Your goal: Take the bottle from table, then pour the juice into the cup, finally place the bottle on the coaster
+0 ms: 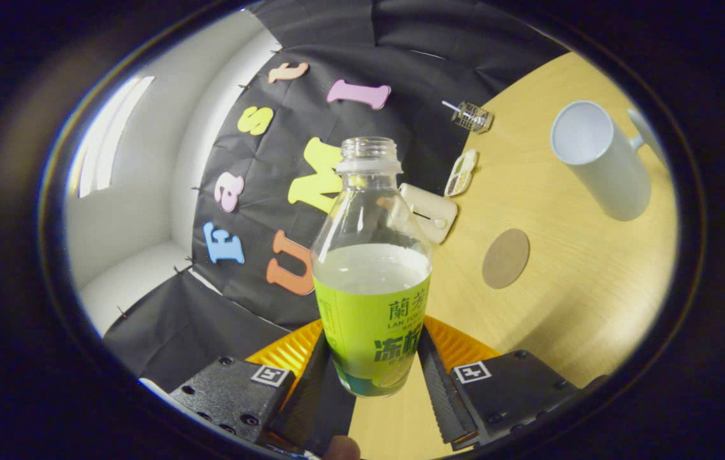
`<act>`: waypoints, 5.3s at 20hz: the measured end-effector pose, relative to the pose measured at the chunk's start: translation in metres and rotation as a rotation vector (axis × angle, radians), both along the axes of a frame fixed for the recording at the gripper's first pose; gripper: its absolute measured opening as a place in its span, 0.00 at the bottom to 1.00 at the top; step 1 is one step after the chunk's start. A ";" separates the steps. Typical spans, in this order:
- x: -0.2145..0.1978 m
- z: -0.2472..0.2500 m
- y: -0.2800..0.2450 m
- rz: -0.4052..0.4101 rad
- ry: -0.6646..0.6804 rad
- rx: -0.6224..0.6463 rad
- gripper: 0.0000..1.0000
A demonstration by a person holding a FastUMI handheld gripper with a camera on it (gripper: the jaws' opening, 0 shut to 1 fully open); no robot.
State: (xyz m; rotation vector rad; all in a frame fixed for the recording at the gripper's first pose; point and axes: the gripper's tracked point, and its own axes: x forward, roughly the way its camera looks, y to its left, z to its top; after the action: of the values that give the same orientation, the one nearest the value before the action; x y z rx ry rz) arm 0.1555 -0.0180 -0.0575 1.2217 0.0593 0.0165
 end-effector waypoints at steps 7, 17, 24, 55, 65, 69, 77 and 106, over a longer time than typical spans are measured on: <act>0.009 0.017 -0.011 -0.040 -0.048 0.236 0.78; 0.012 0.019 -0.042 -0.118 -0.081 0.423 0.78; 0.021 0.028 -0.046 -0.143 -0.110 0.558 0.78; 0.013 0.074 -0.069 -0.173 -0.147 0.837 0.78; 0.012 0.090 -0.073 -0.149 -0.150 0.921 0.78; 0.014 0.097 -0.072 -0.133 -0.161 0.959 0.78; 0.008 0.108 -0.078 -0.126 -0.181 0.990 0.78; -0.019 0.124 -0.093 -0.146 -0.266 0.971 0.78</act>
State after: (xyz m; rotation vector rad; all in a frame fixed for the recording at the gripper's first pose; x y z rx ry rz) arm 0.1362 -0.1107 0.0661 2.1794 -0.3054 0.0878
